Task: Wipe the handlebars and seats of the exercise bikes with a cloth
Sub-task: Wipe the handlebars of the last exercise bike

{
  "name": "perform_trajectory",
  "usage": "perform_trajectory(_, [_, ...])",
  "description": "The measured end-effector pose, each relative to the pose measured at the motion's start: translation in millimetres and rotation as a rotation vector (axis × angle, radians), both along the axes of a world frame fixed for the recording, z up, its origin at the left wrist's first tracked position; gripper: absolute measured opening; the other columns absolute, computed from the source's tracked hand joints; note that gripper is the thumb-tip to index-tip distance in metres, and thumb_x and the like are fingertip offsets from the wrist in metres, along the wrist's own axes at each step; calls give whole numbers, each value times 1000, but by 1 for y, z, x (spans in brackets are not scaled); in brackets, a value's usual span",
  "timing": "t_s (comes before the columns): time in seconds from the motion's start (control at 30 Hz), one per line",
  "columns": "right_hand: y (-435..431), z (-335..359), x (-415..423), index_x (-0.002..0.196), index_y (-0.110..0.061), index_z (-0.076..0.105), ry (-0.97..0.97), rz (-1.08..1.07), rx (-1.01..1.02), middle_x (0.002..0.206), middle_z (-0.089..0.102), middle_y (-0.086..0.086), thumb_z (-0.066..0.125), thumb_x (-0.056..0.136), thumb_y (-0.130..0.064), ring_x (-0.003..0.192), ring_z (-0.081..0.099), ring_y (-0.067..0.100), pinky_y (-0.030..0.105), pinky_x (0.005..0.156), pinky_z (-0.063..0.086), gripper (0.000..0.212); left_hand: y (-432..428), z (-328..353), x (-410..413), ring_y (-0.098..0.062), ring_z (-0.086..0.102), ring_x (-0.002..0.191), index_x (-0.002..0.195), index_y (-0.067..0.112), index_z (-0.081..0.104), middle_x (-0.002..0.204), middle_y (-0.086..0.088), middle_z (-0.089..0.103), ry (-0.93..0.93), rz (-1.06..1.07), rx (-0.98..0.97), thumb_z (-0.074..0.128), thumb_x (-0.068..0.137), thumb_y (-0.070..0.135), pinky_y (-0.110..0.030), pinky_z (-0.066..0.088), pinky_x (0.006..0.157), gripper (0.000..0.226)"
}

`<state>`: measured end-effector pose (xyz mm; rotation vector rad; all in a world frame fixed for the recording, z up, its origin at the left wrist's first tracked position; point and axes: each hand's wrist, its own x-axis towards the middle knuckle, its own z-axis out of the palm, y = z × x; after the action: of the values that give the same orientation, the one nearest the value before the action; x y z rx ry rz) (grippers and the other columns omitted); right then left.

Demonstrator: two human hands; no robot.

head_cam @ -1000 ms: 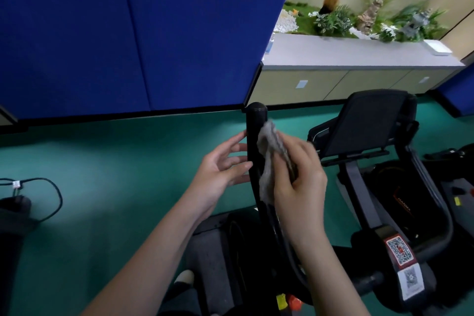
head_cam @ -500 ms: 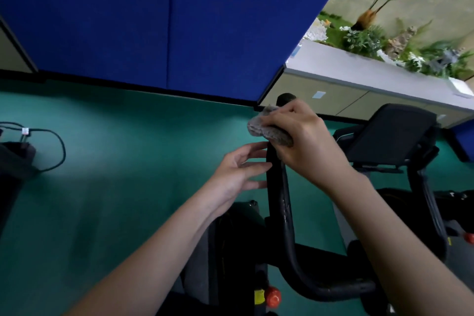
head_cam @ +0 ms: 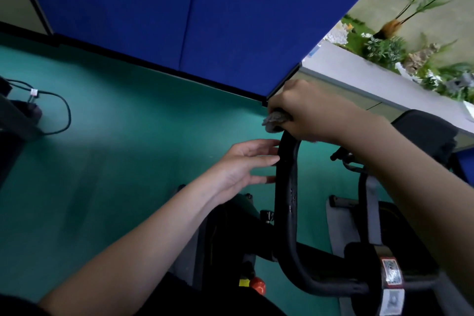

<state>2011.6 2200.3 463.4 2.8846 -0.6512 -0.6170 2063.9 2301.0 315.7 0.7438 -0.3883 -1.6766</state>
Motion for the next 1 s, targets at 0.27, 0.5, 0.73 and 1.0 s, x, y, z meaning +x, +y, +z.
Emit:
perform_trajectory(0.27, [20, -16, -13, 99, -15, 67, 36, 52, 143, 91, 62, 10, 56, 82, -12, 90, 58, 26, 30, 75, 41, 21, 20, -10, 0, -22, 64, 105, 122, 3, 58, 117, -12, 65, 46, -58, 56, 66, 74, -3, -37, 57, 80, 48])
perform_trajectory(0.5, [26, -21, -54, 98, -7, 72, -645, -122, 249, 93, 66, 7, 68, 72, 9, 90, 63, 17, 15, 81, 45, 31, 17, -8, -1, -24, 65, 102, 119, 10, 60, 112, -10, 67, -19, -107, 49, 64, 77, -12, -41, 54, 89, 47])
perform_trajectory(0.73, [65, -54, -92, 101, -7, 72, -826, -288, 403, 97, 65, 9, 67, 73, 15, 98, 63, 19, 20, 92, 46, 35, 12, 3, 5, -18, 65, 102, 123, 9, 56, 115, -9, 65, -104, -145, 15, 56, 79, -19, -37, 56, 84, 52])
perform_trajectory(1.0, [107, -73, -94, 100, -26, 68, -1405, -884, 74, 95, 69, 3, 65, 86, -5, 83, 65, 9, 25, 79, 51, 26, -1, 30, 12, -10, 58, 102, 129, 24, 47, 119, 1, 55, -953, 162, -310, 57, 88, -3, -15, 48, 83, 50])
